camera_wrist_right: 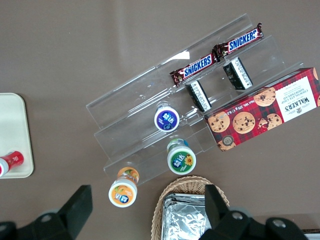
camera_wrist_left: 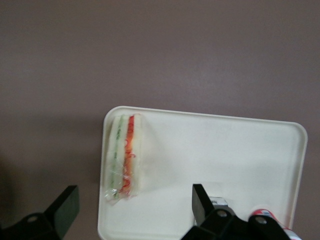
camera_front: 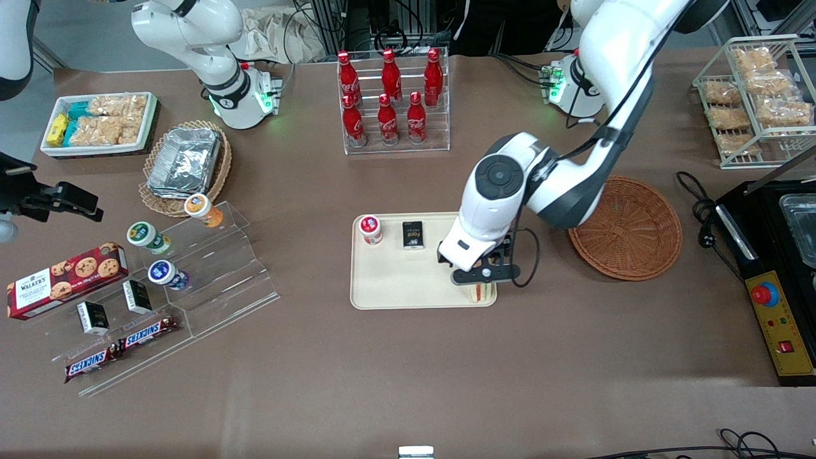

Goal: Place sandwich from basket to tray

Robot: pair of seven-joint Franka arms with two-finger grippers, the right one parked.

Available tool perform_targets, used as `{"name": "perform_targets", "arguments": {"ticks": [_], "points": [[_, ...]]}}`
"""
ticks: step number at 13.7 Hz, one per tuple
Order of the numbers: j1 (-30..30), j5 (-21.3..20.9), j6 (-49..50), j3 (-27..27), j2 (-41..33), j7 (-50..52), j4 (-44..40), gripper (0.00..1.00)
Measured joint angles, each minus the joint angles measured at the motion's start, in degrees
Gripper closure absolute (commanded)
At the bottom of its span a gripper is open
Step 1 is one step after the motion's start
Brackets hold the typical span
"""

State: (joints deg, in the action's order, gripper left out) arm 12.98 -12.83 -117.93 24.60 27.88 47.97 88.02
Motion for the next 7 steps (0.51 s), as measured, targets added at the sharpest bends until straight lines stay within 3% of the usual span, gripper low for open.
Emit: {"name": "perform_targets", "arguments": {"ticks": [4,7], "points": [[-5.9,3.4,11.0,-0.7,-9.6,-0.3,-1.6,0.00],[-6.4,7.6,18.3,-7.7,-16.6,-8.2,-1.6,0.00]]}}
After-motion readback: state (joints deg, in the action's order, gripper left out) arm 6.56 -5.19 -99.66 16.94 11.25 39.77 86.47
